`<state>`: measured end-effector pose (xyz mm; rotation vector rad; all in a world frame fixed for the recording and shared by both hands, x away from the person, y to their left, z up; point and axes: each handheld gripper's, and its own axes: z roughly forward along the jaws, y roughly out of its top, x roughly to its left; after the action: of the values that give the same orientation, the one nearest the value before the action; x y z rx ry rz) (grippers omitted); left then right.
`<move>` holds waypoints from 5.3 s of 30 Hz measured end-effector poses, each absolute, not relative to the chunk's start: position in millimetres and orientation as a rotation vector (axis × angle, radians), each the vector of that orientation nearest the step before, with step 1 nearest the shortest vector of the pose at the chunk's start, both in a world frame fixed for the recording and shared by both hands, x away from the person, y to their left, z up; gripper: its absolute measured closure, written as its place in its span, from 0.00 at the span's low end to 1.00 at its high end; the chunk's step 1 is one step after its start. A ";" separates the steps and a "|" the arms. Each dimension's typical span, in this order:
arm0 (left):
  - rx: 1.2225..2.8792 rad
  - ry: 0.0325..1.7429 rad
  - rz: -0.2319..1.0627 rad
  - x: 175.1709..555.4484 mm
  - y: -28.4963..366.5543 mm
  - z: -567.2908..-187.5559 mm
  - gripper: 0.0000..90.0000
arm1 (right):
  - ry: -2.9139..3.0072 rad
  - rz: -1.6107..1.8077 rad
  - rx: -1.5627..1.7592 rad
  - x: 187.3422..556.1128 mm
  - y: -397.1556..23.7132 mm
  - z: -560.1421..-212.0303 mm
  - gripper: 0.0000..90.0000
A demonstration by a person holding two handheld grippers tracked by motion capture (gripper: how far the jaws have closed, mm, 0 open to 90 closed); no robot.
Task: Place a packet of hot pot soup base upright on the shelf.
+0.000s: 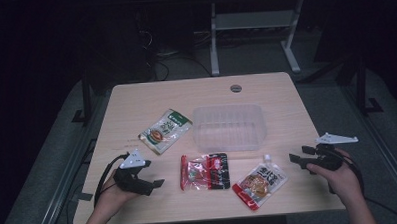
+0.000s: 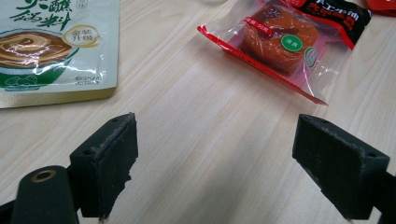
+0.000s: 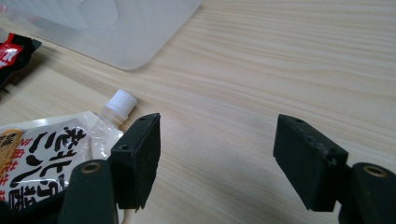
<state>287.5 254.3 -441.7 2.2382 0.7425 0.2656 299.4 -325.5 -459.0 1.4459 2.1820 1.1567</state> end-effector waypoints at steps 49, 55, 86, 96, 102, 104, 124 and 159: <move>2.341 0.637 0.143 326.8 177.8 -443.0 1.00 | 2.223 1.138 1.391 299.3 -316.8 -460.4 0.33; 2.363 0.665 0.109 327.7 178.3 -451.8 1.00 | 2.226 1.144 1.386 299.3 -316.9 -460.4 0.34; 2.384 0.673 0.108 328.4 179.8 -457.2 1.00 | 2.508 1.263 1.217 291.7 -244.2 -431.3 0.45; 2.384 0.676 0.111 328.1 179.5 -457.1 1.00 | 2.570 1.311 1.166 297.5 -216.4 -421.2 0.49; 2.382 0.681 0.106 327.8 179.4 -457.1 1.00 | 2.604 1.374 1.160 302.9 -198.5 -415.7 0.52; 2.383 0.680 0.106 327.8 179.4 -457.1 1.00 | 2.616 1.392 1.158 305.2 -193.1 -414.8 0.53; 2.379 0.690 0.096 328.1 179.7 -456.9 1.00 | 2.727 1.448 1.145 326.5 -150.1 -419.2 0.54; 2.363 0.697 0.082 329.0 181.7 -458.1 1.00 | 2.913 1.443 1.122 347.4 -97.4 -453.5 0.78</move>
<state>329.0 181.7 -458.1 2.3631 0.6965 0.0823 347.4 -97.4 -453.5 1.1217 2.9126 1.4430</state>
